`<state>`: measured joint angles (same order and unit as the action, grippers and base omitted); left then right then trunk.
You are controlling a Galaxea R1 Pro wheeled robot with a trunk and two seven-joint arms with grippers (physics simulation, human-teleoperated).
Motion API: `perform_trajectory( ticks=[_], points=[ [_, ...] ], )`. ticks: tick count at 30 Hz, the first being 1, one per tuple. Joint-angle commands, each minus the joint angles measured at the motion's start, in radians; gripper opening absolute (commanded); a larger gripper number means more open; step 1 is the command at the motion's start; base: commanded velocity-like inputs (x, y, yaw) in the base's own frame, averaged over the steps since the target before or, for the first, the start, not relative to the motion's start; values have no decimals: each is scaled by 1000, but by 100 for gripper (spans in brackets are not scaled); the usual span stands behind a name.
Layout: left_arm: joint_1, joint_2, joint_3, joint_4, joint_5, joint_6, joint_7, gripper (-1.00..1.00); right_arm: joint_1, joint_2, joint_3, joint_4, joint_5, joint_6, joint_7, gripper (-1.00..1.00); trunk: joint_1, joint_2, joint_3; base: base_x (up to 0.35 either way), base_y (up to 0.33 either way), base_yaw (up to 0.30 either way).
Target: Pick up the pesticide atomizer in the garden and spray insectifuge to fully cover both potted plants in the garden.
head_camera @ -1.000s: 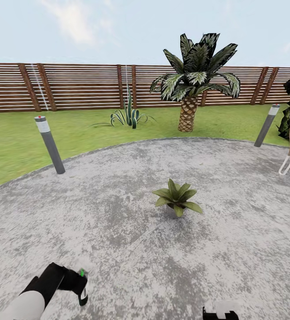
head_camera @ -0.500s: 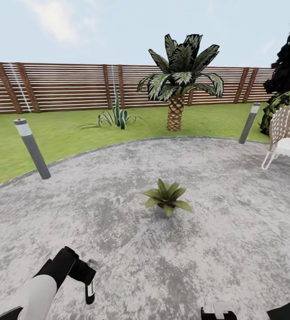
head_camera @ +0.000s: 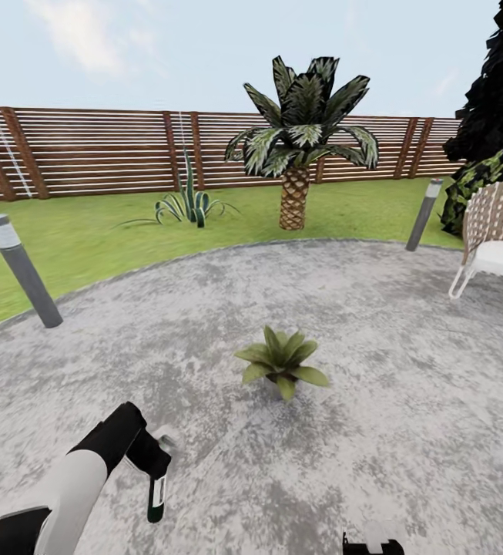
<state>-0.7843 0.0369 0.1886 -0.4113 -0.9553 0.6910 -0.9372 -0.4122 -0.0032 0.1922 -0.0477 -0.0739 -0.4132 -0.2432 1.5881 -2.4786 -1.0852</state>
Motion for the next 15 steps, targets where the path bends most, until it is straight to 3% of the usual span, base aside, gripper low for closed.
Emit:
perform_trajectory(
  ticks=[1, 11, 15],
  points=[
    [-1, -1, 8, -1, -8, 6, -7, -100, 0, 0, 9, 0, -8, -2, -2, 100, 0, 0, -1, 328, -113, 0],
    [-1, -1, 8, -1, -6, 5, -8, -100, 0, 2, 9, 0, -9, -2, -5, 100, 0, 0, -1, 334, -42, 0],
    [-1, 5, 8, 0, -7, 6, -8, -100, 0, 2, 7, 0, -10, -2, -5, 100, 0, 0, -1, 314, 131, -54]
  ],
)
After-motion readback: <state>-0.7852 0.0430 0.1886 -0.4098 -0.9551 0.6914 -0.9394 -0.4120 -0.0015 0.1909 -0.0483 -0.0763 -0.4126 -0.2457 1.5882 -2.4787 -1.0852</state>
